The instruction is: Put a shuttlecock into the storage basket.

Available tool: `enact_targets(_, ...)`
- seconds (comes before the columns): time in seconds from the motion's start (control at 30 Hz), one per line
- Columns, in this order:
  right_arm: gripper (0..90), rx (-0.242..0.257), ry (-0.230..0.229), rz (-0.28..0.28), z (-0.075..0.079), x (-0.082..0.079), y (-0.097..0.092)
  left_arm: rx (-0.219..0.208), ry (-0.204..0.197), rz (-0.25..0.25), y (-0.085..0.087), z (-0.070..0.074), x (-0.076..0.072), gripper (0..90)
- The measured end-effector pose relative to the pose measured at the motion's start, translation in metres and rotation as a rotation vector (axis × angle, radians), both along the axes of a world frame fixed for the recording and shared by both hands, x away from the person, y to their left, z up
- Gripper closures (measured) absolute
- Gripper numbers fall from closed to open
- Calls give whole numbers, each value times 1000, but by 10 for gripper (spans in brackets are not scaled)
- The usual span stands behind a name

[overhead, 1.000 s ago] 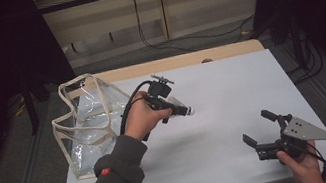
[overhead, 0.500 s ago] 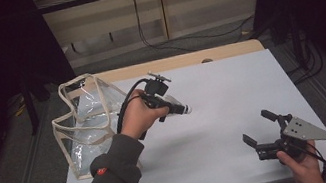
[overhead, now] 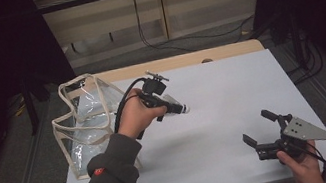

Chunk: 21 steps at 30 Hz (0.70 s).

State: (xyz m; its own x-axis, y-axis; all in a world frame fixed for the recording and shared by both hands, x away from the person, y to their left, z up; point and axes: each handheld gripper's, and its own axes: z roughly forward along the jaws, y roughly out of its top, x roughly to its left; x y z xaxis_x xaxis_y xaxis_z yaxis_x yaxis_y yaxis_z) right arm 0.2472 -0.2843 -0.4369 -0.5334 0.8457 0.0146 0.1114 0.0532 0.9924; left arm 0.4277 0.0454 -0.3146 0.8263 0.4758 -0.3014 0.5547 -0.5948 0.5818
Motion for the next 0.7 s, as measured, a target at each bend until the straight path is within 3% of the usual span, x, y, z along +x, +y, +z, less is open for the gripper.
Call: enact_targets(0.7, 20, 2, 0, -1, 0, 0, 0, -1, 10, 28, 11, 13, 1, 857)
